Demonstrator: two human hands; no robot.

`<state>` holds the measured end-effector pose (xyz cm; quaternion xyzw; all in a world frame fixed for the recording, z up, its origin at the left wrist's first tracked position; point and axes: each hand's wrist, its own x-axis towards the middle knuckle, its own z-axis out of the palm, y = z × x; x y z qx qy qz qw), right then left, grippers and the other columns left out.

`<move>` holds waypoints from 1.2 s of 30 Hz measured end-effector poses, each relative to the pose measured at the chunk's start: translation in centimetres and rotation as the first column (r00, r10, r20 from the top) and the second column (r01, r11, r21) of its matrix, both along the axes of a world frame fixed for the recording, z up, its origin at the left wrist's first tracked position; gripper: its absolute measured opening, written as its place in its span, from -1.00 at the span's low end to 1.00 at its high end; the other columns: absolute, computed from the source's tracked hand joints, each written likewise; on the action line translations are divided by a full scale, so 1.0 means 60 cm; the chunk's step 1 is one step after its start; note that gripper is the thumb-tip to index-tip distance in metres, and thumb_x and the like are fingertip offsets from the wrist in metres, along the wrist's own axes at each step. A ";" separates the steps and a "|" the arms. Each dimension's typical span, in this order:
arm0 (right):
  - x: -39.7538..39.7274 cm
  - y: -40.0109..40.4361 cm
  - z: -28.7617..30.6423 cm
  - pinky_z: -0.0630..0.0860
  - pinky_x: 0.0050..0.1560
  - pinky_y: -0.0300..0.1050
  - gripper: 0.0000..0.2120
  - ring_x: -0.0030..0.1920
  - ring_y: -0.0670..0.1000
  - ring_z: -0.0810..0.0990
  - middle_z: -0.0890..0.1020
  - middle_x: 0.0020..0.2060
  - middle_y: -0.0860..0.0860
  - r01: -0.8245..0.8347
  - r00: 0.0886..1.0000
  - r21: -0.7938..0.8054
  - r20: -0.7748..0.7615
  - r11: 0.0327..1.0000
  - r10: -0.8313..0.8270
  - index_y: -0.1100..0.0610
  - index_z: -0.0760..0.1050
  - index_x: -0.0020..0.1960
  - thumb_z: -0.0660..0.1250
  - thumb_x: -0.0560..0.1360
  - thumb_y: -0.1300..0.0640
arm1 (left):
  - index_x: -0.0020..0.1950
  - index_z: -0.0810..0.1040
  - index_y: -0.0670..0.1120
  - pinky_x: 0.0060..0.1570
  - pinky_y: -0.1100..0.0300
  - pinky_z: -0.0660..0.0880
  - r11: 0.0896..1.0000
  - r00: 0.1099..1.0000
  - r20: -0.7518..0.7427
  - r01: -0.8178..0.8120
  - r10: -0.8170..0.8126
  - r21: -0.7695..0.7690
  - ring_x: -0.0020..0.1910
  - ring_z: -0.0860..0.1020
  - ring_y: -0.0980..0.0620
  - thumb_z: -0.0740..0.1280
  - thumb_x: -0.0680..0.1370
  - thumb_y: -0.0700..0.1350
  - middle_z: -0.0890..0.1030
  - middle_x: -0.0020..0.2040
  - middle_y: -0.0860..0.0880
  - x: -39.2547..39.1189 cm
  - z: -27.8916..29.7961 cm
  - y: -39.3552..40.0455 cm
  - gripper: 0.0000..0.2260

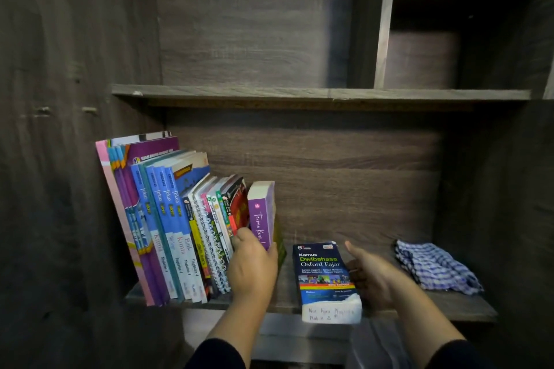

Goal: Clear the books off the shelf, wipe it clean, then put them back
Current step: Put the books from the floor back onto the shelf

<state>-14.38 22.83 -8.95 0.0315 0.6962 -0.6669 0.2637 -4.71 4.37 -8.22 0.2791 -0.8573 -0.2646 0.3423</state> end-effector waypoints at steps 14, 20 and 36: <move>0.003 0.002 -0.001 0.51 -0.14 -0.07 -0.51 -0.07 0.14 0.57 0.62 -0.04 0.21 -0.015 0.999 0.025 -0.033 1.000 0.016 0.27 0.52 0.04 0.15 0.56 -0.17 | 0.09 0.44 -0.09 -0.21 0.23 0.44 0.923 0.981 0.092 0.194 -0.173 -0.333 -0.07 0.55 0.03 0.16 0.62 -0.14 0.54 0.02 -0.02 -0.016 -0.003 0.027 -0.89; 0.006 0.004 -0.004 0.48 -0.13 -0.06 -0.57 -0.10 0.13 0.54 0.60 -0.11 0.20 -0.001 1.000 -0.019 -0.022 1.000 0.001 0.24 0.51 -0.06 0.11 0.60 -0.11 | 0.20 0.53 -0.18 0.07 0.07 0.52 0.937 0.769 0.541 0.324 -0.342 0.132 0.09 0.57 -0.10 0.15 0.62 -0.08 0.57 0.18 -0.14 -0.055 -0.035 0.066 -0.72; -0.003 0.011 -0.005 0.55 -0.01 0.04 -0.56 0.00 0.16 0.61 0.62 0.05 0.21 -0.020 1.000 -0.243 0.009 0.970 0.023 0.20 0.47 0.07 0.20 0.52 -0.18 | 0.08 0.42 -0.12 -0.22 -0.09 0.58 0.359 0.820 -0.094 0.347 -0.565 0.866 -0.27 0.59 -0.03 0.38 0.52 -0.15 0.59 -0.14 -0.10 -0.031 0.058 0.065 -0.80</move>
